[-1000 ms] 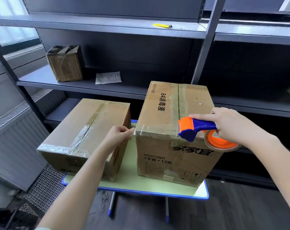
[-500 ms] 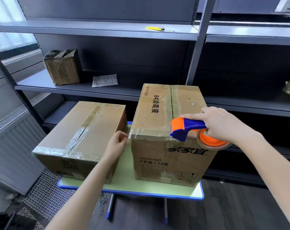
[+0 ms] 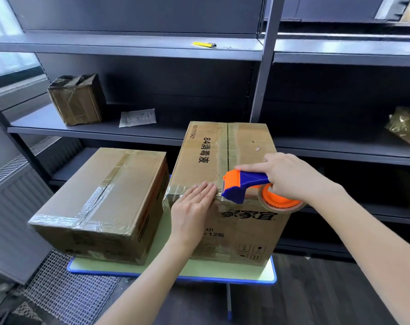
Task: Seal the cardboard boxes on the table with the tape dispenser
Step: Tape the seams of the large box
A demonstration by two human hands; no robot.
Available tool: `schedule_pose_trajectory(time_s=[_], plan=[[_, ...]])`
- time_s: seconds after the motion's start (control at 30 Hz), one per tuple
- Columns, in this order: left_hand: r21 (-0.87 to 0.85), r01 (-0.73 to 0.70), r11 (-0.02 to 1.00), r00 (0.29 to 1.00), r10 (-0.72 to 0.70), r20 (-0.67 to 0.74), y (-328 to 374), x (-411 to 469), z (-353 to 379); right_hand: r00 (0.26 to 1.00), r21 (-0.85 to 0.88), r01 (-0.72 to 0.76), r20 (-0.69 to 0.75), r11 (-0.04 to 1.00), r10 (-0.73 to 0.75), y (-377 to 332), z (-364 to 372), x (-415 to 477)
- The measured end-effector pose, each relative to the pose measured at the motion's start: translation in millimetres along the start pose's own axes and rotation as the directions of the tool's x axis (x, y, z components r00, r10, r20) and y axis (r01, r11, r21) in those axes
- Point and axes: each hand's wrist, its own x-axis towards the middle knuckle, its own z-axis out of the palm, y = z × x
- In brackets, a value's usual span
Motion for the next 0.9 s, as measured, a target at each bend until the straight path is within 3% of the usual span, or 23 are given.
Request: schedule_pose_trajectory(time_s=[0.13, 0.4, 0.67, 0.8, 0.9], plan=[[0.024, -0.025, 0.999, 0.999, 0.025, 0.023, -11, 4, -4, 1.000, -0.008, 0.002, -0.013, 1.000, -0.003, -5, -2, 4], [-0.095, 0.070, 0.993, 0.994, -0.062, 0.085, -39, 12, -9, 0.999, 0.029, 0.022, -0.050, 0.999, -0.020, -22, -2, 23], [-0.091, 0.070, 0.993, 0.995, -0.064, 0.073, -36, 15, -9, 0.997, 0.051, 0.076, -0.019, 0.996, -0.076, 12, 0, 10], [-0.083, 0.165, 0.983, 0.984, -0.159, 0.075, -47, 15, -16, 0.999, 0.045, -0.005, 0.046, 0.999, 0.003, 63, 1, -8], [-0.019, 0.111, 0.994, 0.980, -0.106, 0.169, -41, 23, -13, 1.000, -0.084, 0.001, 0.001, 0.996, -0.001, 83, 9, -24]])
